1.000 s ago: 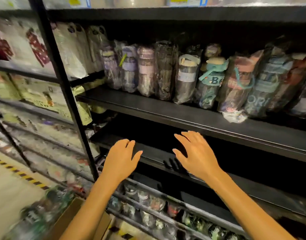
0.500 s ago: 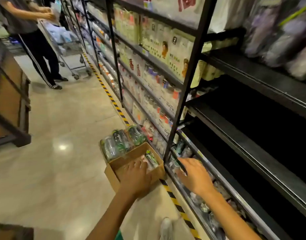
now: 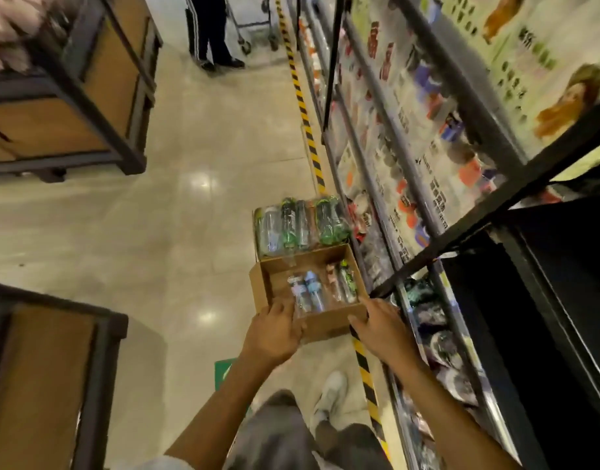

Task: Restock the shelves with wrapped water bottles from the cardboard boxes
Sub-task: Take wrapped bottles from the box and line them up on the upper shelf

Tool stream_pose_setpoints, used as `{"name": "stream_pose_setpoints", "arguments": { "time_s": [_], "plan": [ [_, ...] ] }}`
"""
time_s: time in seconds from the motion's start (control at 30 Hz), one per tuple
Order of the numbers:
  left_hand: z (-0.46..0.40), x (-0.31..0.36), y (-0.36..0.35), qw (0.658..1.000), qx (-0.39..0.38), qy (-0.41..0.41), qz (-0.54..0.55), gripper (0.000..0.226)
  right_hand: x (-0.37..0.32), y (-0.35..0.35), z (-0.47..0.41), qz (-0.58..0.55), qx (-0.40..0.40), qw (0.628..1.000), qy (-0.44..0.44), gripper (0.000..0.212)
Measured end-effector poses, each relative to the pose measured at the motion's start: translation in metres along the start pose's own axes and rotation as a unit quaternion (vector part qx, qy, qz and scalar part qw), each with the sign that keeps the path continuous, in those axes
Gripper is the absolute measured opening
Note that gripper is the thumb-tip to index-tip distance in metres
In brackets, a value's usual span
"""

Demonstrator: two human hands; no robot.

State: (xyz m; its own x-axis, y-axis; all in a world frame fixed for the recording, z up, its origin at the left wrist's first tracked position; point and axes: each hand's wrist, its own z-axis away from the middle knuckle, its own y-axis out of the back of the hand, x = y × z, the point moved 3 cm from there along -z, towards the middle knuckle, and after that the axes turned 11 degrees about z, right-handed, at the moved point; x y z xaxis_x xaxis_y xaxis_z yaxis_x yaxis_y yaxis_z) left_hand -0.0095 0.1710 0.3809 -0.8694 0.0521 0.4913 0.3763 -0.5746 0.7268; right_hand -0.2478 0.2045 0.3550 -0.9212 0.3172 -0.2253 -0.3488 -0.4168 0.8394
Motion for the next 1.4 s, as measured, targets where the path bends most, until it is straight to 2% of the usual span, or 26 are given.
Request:
{"name": "stream_pose_setpoints", "arguments": {
  "time_s": [0.13, 0.33, 0.53, 0.7, 0.77, 0.83, 0.93, 1.03, 1.13, 1.2, 1.33, 1.4],
  "plan": [
    [-0.049, -0.011, -0.018, 0.999, -0.022, 0.036, 0.021, 0.048, 0.005, -0.012, -0.058, -0.006, -0.04, 0.999, -0.004, 0.061],
    [-0.152, -0.057, -0.063, 0.988, -0.066, 0.106, 0.095, 0.053, 0.015, -0.054, -0.152, -0.043, -0.097, 0.992, -0.069, 0.065],
    [-0.267, -0.118, -0.117, 0.977, -0.108, 0.148, 0.114, 0.061, 0.033, -0.13, -0.262, -0.059, -0.136, 0.984, -0.098, 0.069],
    [-0.368, -0.184, -0.196, 0.963, -0.142, 0.185, 0.137, 0.062, 0.054, -0.208, -0.367, -0.087, -0.134, 0.978, -0.134, 0.054],
    [-0.405, -0.211, -0.235, 0.957, -0.152, 0.193, 0.156, 0.058, 0.068, -0.247, -0.409, -0.109, -0.131, 0.972, -0.158, 0.059],
    [-0.438, -0.235, -0.271, 0.94, -0.149, 0.226, 0.208, 0.053, 0.082, -0.287, -0.448, -0.118, -0.124, 0.971, -0.169, 0.061],
    [-0.483, -0.265, -0.323, 0.893, -0.121, 0.302, 0.312, 0.038, 0.105, -0.336, -0.498, -0.079, -0.102, 0.973, -0.193, 0.065],
    [-0.521, -0.292, -0.376, 0.841, -0.088, 0.37, 0.385, 0.022, 0.134, -0.383, -0.533, -0.043, -0.11, 0.972, -0.204, 0.09],
    [-0.548, -0.309, -0.419, 0.809, -0.064, 0.418, 0.407, 0.039, 0.158, -0.421, -0.553, -0.035, -0.117, 0.968, -0.221, 0.089],
    [-0.561, -0.318, -0.442, 0.81, -0.033, 0.43, 0.397, 0.067, 0.17, -0.437, -0.564, -0.037, -0.116, 0.966, -0.228, 0.093],
    [-0.586, -0.347, -0.496, 0.769, 0.008, 0.43, 0.474, 0.11, 0.184, -0.466, -0.585, -0.098, -0.099, 0.96, -0.241, 0.102],
    [-0.598, -0.361, -0.517, 0.755, 0.02, 0.433, 0.491, 0.123, 0.186, -0.477, -0.595, -0.127, -0.091, 0.955, -0.251, 0.105]
  ]
}}
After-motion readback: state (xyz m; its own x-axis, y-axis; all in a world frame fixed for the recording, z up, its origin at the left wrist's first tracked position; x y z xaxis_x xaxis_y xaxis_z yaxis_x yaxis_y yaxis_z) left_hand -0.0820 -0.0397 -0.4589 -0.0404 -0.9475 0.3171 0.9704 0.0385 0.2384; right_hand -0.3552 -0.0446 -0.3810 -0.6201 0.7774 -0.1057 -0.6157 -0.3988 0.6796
